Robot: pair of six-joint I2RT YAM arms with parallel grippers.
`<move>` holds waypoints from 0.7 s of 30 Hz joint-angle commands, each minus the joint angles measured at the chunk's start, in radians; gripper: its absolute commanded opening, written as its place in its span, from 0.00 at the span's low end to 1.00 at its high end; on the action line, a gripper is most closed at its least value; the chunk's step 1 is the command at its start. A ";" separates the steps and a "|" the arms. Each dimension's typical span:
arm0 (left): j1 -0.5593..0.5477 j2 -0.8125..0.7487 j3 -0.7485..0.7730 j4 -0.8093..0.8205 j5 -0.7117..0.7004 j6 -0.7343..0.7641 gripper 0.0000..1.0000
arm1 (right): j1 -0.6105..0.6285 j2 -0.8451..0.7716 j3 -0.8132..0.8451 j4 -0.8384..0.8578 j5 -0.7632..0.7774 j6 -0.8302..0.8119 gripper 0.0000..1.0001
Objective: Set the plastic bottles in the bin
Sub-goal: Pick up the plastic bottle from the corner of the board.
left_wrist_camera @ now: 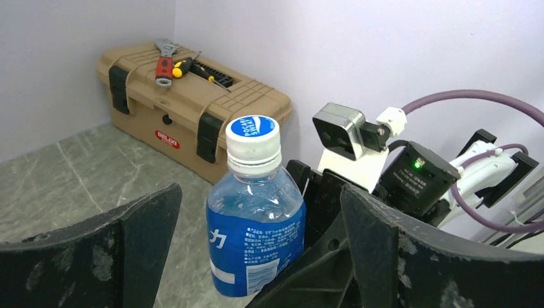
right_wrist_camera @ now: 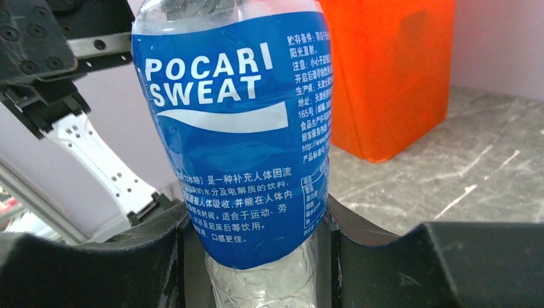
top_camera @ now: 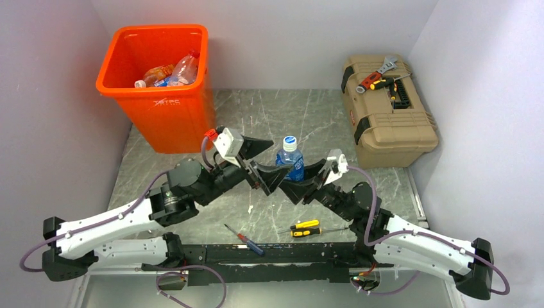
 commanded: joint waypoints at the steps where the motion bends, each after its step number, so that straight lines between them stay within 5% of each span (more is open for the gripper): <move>1: 0.000 0.040 0.092 0.016 -0.013 -0.012 0.97 | 0.015 0.018 -0.009 0.213 0.043 0.004 0.25; 6: 0.000 0.095 0.143 -0.007 -0.021 -0.009 0.85 | 0.045 0.063 -0.004 0.248 0.074 -0.015 0.25; 11: 0.000 0.139 0.191 -0.116 -0.008 -0.036 0.99 | 0.067 0.086 0.018 0.242 0.117 -0.057 0.27; 17: 0.000 0.144 0.173 -0.179 -0.052 -0.063 0.99 | 0.071 0.081 0.023 0.245 0.139 -0.078 0.27; 21: 0.000 0.134 0.165 -0.239 -0.112 -0.077 0.87 | 0.072 0.076 0.025 0.233 0.138 -0.084 0.28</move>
